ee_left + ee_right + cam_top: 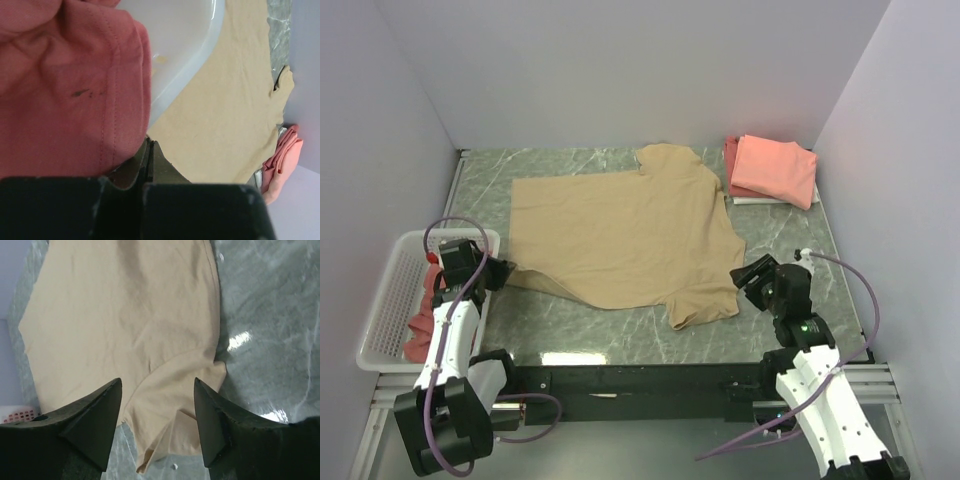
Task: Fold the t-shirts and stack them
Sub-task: Fold the tshirt
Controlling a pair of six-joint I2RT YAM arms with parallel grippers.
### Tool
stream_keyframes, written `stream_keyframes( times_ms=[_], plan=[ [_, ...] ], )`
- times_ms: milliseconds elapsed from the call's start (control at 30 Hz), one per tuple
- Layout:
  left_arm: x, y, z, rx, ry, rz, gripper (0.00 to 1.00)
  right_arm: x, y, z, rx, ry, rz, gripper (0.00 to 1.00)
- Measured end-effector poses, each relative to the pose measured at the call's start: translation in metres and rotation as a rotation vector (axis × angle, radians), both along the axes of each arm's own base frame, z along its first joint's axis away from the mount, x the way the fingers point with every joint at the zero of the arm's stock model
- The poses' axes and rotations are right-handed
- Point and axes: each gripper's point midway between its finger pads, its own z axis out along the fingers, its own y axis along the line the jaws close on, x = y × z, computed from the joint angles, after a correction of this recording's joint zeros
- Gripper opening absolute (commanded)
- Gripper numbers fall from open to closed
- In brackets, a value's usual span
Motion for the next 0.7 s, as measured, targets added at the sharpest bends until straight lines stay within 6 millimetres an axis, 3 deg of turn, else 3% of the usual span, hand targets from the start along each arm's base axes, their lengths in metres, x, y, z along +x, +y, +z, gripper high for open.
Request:
stream_keyframes(
  times_ms=[367, 500, 700],
  plan=[
    [-0.013, 0.009, 0.001, 0.043, 0.024, 0.057, 0.01, -0.038, 0.021, -0.035, 0.029, 0.133, 0.086, 0.59],
    [-0.013, 0.009, 0.001, 0.042, 0.024, 0.056, 0.01, -0.048, 0.032, -0.034, -0.060, 0.158, 0.153, 0.54],
    [-0.013, 0.008, 0.000, 0.042, 0.027, 0.052, 0.01, -0.049, 0.054, -0.024, -0.245, 0.196, 0.237, 0.54]
  ],
)
